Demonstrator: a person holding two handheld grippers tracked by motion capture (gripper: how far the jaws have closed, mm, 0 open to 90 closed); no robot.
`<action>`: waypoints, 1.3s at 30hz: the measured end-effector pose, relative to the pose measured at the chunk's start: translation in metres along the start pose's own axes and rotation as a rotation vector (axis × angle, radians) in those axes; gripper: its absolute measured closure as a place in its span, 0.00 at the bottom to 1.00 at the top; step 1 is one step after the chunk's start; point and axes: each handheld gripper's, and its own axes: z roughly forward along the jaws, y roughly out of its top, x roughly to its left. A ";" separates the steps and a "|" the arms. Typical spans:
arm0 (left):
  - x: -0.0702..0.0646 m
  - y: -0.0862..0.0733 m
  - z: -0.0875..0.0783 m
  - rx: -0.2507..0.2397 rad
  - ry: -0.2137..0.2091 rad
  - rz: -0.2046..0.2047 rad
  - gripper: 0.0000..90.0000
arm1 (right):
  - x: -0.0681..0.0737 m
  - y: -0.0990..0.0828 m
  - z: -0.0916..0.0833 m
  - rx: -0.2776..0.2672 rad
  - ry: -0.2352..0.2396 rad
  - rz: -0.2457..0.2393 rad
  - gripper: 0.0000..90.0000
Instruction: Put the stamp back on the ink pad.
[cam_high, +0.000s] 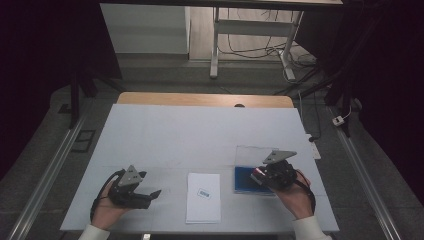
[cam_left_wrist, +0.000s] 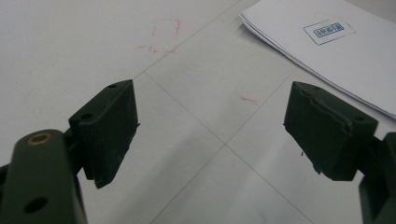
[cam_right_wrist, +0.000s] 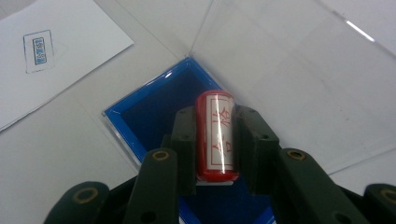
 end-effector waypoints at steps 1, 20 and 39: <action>0.000 0.000 0.000 0.000 0.001 0.000 0.20 | 0.000 0.000 0.002 0.002 0.003 -0.006 0.78; 0.000 -0.003 -0.001 -0.005 0.004 -0.014 0.20 | 0.006 -0.004 0.000 -0.123 0.030 -0.013 0.42; -0.004 -0.007 -0.006 -0.023 -0.006 -0.037 0.20 | -0.004 -0.070 -0.033 -0.249 -0.048 0.023 0.38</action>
